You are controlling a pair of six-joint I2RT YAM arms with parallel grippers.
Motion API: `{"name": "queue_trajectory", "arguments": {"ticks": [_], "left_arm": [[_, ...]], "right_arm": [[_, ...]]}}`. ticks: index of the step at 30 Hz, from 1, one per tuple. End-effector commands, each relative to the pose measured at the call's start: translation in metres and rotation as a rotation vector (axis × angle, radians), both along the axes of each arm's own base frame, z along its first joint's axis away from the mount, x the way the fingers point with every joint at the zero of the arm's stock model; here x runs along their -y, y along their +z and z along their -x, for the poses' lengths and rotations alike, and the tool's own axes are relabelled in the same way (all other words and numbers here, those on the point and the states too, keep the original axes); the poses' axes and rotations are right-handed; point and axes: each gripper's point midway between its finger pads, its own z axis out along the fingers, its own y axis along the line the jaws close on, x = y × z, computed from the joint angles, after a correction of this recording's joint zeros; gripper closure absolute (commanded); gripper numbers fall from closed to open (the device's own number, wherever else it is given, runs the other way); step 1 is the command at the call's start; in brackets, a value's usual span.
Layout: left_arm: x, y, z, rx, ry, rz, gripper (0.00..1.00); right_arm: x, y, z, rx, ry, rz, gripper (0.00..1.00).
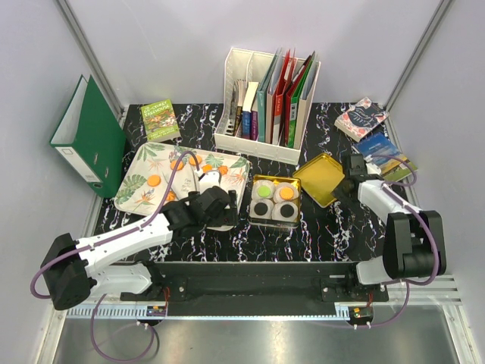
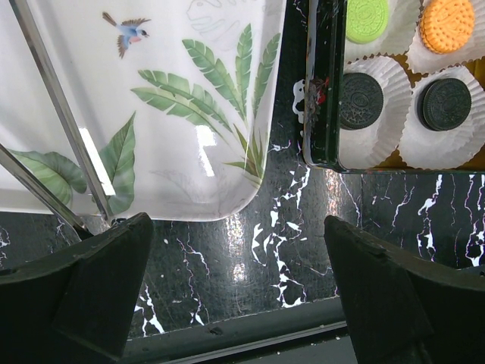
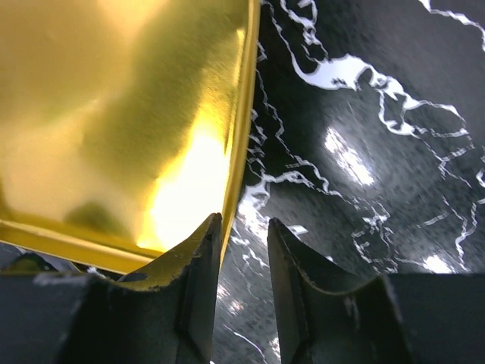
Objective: Pack the cookies
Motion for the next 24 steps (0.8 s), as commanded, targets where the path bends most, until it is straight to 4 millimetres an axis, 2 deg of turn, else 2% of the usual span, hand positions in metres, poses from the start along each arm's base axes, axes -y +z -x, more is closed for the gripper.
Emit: {"name": "queue_trajectory", "arguments": {"ticks": [1, 5, 10, 11, 13, 15, 19, 24], "left_arm": [[0.011, 0.017, -0.007, 0.045, -0.003, 0.065, 0.01], [0.010, 0.013, -0.005, 0.037, -0.003, 0.064, 0.01], [0.010, 0.013, -0.005, 0.037, -0.003, 0.064, 0.01], [0.010, 0.013, -0.005, 0.038, -0.004, 0.064, 0.01], [0.010, 0.013, -0.005, 0.037, -0.003, 0.064, 0.01], [0.010, 0.012, -0.005, 0.034, -0.004, 0.062, 0.01], [0.012, 0.012, -0.005, 0.033, -0.003, 0.066, 0.01], [0.012, 0.011, -0.007, 0.032, -0.004, 0.055, 0.01]], "right_arm": [[0.001, 0.013, -0.029, 0.073, -0.011, 0.005, 0.61], [0.003, -0.009, -0.028, 0.005, -0.005, 0.021, 0.62], [0.005, -0.027, -0.023, -0.036, -0.009, 0.031, 0.65], [0.005, -0.030, -0.023, -0.044, -0.006, 0.032, 0.67], [0.005, -0.033, -0.021, -0.054, -0.002, 0.036, 0.76], [0.006, -0.034, -0.020, -0.056, -0.003, 0.040, 0.85], [0.009, -0.027, -0.018, -0.036, -0.013, 0.054, 0.92], [0.016, -0.007, -0.015, 0.023, -0.049, 0.077, 0.98]]}}
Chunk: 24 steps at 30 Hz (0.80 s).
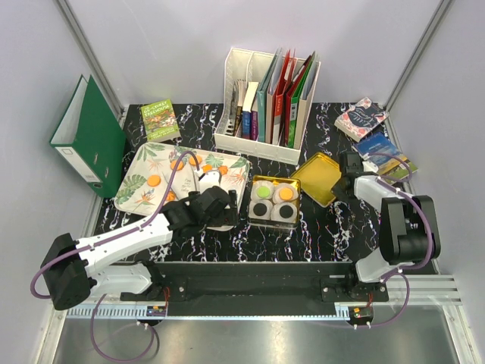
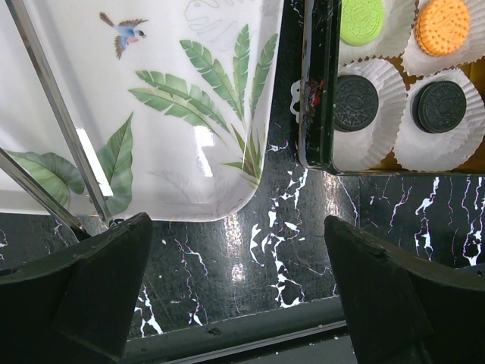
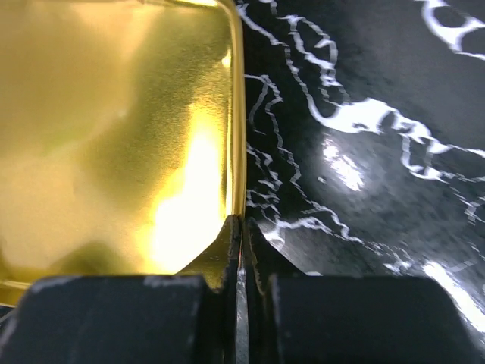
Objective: Pack the cookies
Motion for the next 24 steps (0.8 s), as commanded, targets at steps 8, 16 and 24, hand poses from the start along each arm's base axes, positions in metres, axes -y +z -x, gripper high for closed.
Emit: {"name": "queue_trajectory", "arguments": {"ticks": [8, 16, 24], "left_arm": [[0.014, 0.012, -0.011, 0.042, -0.016, 0.025, 0.01], [0.020, 0.017, -0.014, 0.044, -0.021, 0.033, 0.01], [0.020, 0.019, -0.015, 0.047, -0.011, 0.041, 0.01]], "right_arm": [[0.028, 0.075, 0.021, 0.173, -0.105, 0.105, 1.00], [0.032, 0.128, 0.030, 0.308, -0.133, 0.101, 1.00], [0.007, 0.181, 0.025, 0.531, -0.069, -0.046, 1.00]]}}
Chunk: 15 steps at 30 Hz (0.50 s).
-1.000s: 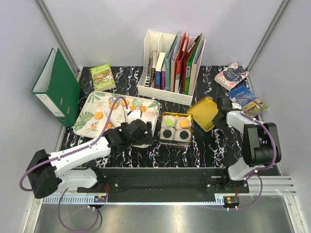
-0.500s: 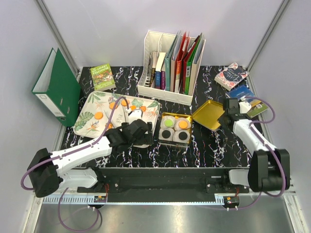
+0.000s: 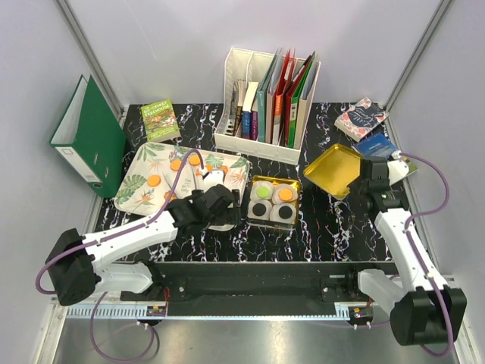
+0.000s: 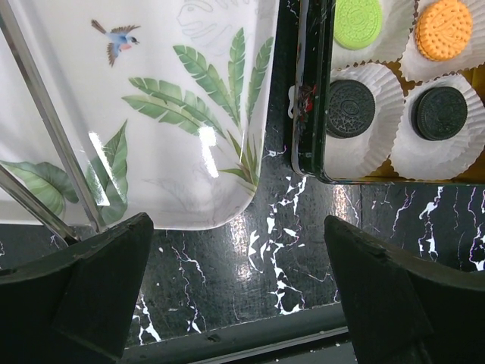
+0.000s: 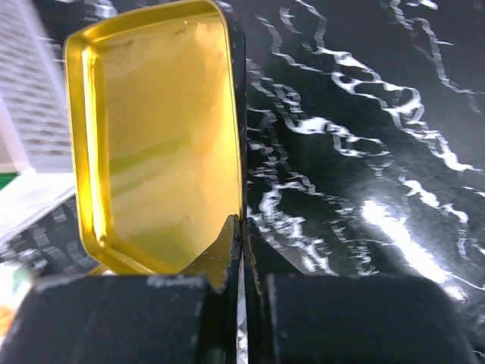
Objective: Pack the cookies
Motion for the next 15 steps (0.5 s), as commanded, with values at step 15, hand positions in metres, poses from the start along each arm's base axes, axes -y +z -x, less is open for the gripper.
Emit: {"name": "queue_trajectory", "arguments": {"ticks": [15], "left_arm": [[0.008, 0.050, -0.007, 0.146, 0.010, 0.206, 0.01]], "right_arm": [[-0.153, 0.157, -0.010, 0.810, 0.776, -0.572, 1.00]]}}
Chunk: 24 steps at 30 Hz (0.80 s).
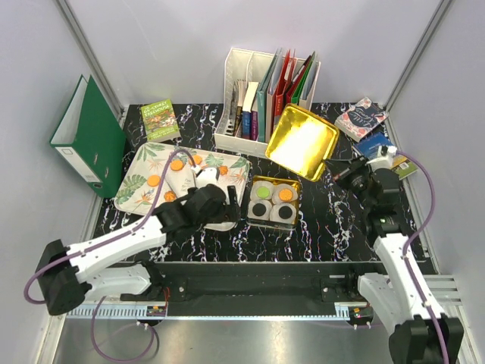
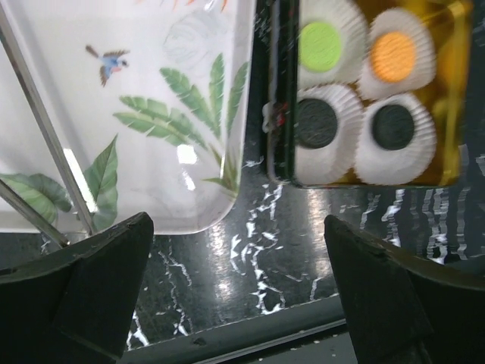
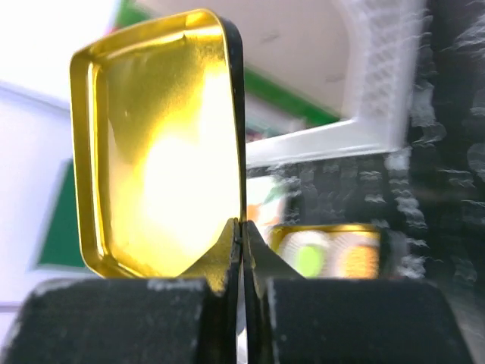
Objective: Pack the cookies
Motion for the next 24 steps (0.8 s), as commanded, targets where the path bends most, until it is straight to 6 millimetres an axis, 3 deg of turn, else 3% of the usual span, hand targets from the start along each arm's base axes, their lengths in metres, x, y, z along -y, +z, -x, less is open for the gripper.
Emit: {"name": "queue_trajectory", "arguments": {"ticks": [1, 2, 3, 4, 5, 7, 8, 9, 11, 12, 19, 24], "left_arm": [[0.007, 0.041, -0.005, 0.127, 0.005, 0.176, 0.01], [0.006, 0.040, -0.003, 0.135, -0.004, 0.192, 0.01], [0.006, 0.045, -0.002, 0.152, -0.007, 0.215, 0.01], [0.006, 0.062, -0.002, 0.200, -0.014, 0.279, 0.01], [0.005, 0.060, 0.001, 0.209, -0.022, 0.295, 0.01], [0.003, 0.080, 0.003, 0.274, -0.033, 0.370, 0.01], [0.001, 0.078, 0.004, 0.284, -0.040, 0.379, 0.01], [0.000, 0.081, 0.005, 0.298, -0.044, 0.391, 0.01], [-0.003, 0.089, 0.007, 0.334, -0.053, 0.418, 0.01], [-0.004, 0.092, 0.008, 0.345, -0.059, 0.426, 0.01], [0.002, 0.117, 0.014, 0.423, -0.131, 0.503, 0.01], [0.000, 0.122, 0.012, 0.447, -0.139, 0.464, 0.01]], "right_arm": [[-0.052, 0.058, 0.009, 0.218, 0.319, -0.231, 1.00], [-0.055, 0.067, 0.011, 0.283, 0.351, -0.259, 1.00], [-0.059, 0.059, 0.005, 0.261, 0.373, -0.296, 1.00], [-0.063, 0.055, 0.007, 0.232, 0.409, -0.371, 1.00], [-0.065, 0.070, 0.012, 0.315, 0.447, -0.392, 1.00], [-0.070, 0.057, 0.006, 0.257, 0.492, -0.493, 1.00], [-0.071, 0.071, 0.013, 0.338, 0.531, -0.507, 1.00], [-0.073, 0.058, 0.007, 0.302, 0.548, -0.539, 1.00], [-0.075, 0.068, 0.015, 0.344, 0.611, -0.609, 1.00], [-0.079, 0.055, 0.009, 0.266, 0.635, -0.638, 1.00], [-0.095, 0.057, 0.014, 0.280, 0.718, -0.584, 1.00], [-0.104, 0.042, 0.014, 0.231, 0.760, -0.485, 1.00]]}}
